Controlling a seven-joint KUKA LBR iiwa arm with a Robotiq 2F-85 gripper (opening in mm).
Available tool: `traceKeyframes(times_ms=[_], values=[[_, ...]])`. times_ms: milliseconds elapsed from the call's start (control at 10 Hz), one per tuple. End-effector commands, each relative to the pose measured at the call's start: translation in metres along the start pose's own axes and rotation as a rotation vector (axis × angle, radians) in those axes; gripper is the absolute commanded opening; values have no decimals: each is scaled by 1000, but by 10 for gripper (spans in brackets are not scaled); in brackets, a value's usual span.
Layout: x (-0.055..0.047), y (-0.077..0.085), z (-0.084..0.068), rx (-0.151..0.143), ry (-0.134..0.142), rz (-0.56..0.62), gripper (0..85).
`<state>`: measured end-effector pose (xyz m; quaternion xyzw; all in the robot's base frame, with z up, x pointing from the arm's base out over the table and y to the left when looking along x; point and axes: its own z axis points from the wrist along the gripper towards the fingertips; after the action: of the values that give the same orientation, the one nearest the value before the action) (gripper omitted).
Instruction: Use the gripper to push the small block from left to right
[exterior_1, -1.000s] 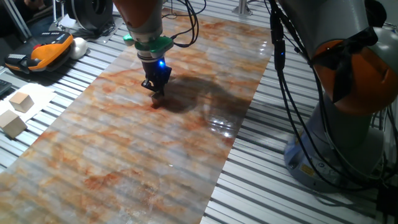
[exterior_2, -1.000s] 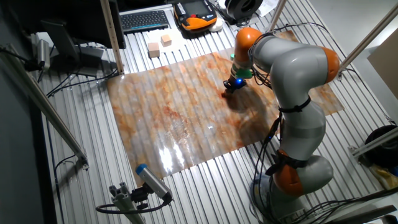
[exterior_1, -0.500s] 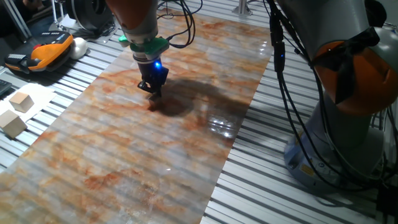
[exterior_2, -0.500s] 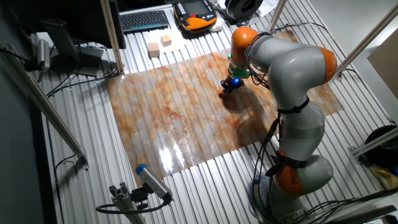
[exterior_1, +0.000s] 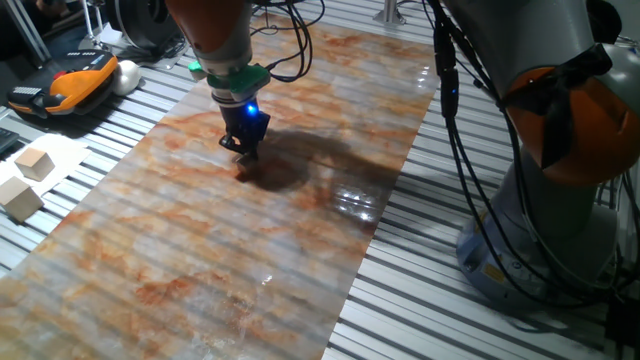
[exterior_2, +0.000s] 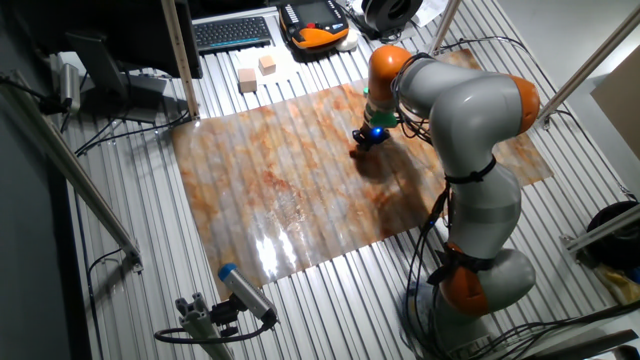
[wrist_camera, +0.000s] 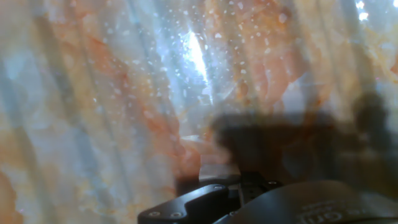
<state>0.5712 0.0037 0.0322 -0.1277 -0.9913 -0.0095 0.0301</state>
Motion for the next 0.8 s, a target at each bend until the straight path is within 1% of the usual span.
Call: traceKeyframes(times_ms=[0,300,600,700], values=[[0,2,0,0,1,3,0],[2,10,-2,7,3,13,0],[8,23,0,10,0,32,0],[9,26,-1,10,4,36,0]])
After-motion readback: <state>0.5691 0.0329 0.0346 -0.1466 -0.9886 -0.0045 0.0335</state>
